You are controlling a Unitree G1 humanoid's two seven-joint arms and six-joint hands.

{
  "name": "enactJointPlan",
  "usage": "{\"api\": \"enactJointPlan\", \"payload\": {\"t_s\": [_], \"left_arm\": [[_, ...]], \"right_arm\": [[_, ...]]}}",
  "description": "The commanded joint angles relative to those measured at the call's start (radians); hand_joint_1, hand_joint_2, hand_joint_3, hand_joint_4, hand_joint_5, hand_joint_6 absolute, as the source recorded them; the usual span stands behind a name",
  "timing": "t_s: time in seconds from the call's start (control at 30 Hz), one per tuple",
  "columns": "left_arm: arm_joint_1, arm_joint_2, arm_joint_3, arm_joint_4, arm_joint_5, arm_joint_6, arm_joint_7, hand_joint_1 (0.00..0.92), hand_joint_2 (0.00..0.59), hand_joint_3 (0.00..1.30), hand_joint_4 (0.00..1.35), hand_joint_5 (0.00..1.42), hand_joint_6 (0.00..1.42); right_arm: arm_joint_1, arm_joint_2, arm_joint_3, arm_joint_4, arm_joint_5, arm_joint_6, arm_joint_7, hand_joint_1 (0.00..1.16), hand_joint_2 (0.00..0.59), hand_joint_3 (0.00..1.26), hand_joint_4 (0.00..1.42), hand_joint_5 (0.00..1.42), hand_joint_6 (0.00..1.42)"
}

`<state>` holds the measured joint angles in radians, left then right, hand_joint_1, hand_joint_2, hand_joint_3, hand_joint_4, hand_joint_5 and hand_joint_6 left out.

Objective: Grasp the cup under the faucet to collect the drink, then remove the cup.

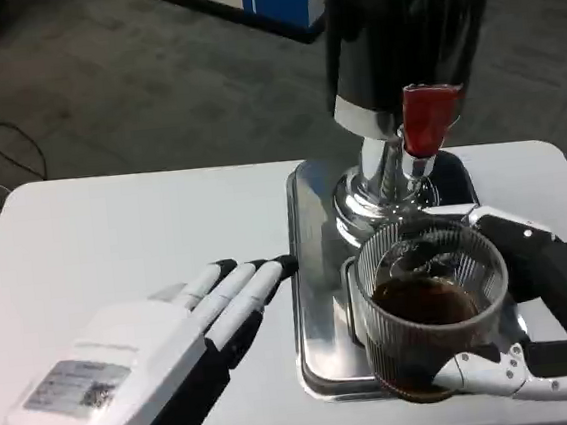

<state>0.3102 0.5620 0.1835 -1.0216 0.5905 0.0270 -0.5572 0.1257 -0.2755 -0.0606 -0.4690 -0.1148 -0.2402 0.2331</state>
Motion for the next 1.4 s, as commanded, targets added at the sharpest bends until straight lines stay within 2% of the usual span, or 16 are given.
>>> {"api": "enactJointPlan", "payload": {"t_s": [0.03,0.67,1.4], "left_arm": [[0.032,-0.007,0.024,-0.013,-0.014,-0.009,-0.013,0.000,0.100,0.01,0.00,0.00,0.09],[0.100,-0.027,0.121,-0.026,-0.053,-0.041,-0.020,0.000,0.103,0.00,0.00,0.00,0.09],[0.125,-0.040,0.133,-0.026,-0.046,-0.074,-0.026,0.000,0.111,0.01,0.00,0.00,0.08]], "right_arm": [[-0.026,0.010,0.015,-0.014,0.007,-0.012,-0.011,0.81,0.180,1.05,1.26,1.42,1.42],[-0.077,0.025,0.084,0.010,-0.017,0.010,-0.010,0.81,0.184,1.06,1.27,1.42,1.42],[-0.079,0.022,0.086,0.016,-0.014,0.011,-0.003,0.80,0.189,1.07,1.28,1.42,1.42]]}}
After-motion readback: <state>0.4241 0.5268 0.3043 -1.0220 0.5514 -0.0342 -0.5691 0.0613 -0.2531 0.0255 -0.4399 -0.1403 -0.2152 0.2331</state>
